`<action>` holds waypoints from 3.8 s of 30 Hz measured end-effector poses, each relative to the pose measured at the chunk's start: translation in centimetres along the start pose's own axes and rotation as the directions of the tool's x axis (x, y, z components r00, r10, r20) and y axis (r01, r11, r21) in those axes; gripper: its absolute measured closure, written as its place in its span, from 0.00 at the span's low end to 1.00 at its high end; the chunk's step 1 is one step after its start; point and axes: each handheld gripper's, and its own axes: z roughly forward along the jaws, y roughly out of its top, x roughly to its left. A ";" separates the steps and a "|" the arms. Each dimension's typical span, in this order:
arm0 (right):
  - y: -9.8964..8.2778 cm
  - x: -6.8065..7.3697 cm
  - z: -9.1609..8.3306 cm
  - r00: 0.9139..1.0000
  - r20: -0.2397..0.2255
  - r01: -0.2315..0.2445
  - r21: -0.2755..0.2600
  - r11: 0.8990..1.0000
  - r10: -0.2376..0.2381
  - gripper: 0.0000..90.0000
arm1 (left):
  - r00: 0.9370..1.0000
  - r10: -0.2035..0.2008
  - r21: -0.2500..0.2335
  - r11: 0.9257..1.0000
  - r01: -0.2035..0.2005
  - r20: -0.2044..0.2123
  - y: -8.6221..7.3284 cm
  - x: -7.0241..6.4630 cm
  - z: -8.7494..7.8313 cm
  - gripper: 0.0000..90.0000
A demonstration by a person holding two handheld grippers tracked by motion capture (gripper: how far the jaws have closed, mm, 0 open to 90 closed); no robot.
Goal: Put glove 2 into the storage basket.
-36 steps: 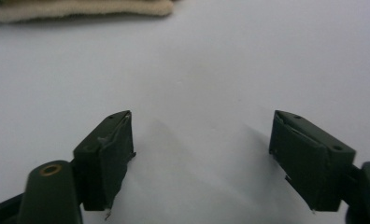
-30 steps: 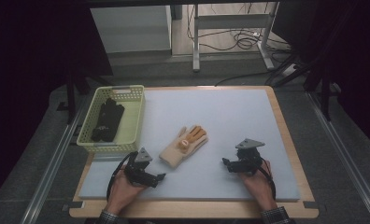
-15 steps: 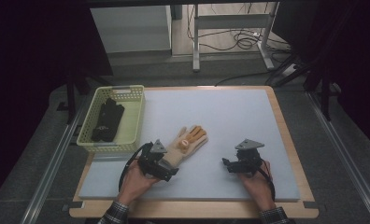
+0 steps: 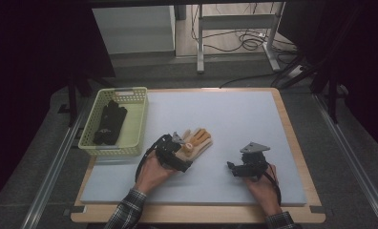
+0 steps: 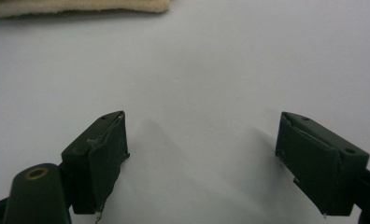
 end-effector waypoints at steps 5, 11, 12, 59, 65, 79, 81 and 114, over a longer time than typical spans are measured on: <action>0.0 0.0 0.0 1.000 -0.001 -0.002 0.001 1.000 0.002 0.18 | 1.000 0.013 0.031 0.999 -0.013 -0.018 0.8 0.1 1.3 0.00; 0.0 0.0 0.0 1.000 0.000 0.000 0.000 1.000 0.000 0.18 | 1.000 -0.006 0.020 1.000 0.006 0.007 0.6 0.4 1.4 0.13; 0.0 0.0 0.0 1.000 -0.001 0.000 0.000 1.000 0.000 0.18 | 1.000 -0.007 0.019 1.000 0.007 0.007 0.6 0.4 1.2 0.19; 0.0 0.1 0.0 1.000 0.004 0.009 -0.004 1.000 -0.009 0.18 | 0.987 -0.116 -0.021 0.993 0.114 -0.114 5.6 5.5 -7.6 0.79; 0.0 0.1 0.0 1.000 0.004 0.008 -0.006 1.000 -0.008 0.18 | 0.971 -0.166 -0.039 0.986 0.162 -0.169 5.6 7.8 -10.0 0.79; 0.0 0.1 0.0 1.000 0.004 0.008 -0.006 1.000 -0.008 0.18 | 0.907 -0.308 -0.084 0.951 0.296 -0.288 2.4 13.6 -14.6 0.78; 0.0 0.1 0.0 1.000 0.005 0.008 -0.006 1.000 -0.008 0.18 | 0.894 -0.329 -0.091 0.944 0.317 -0.303 1.8 14.3 -14.9 0.78; 0.0 0.1 0.0 1.000 0.007 0.010 -0.008 1.000 -0.010 0.18 | 0.828 -0.406 0.084 0.879 0.470 -0.387 -2.3 19.9 -7.1 0.75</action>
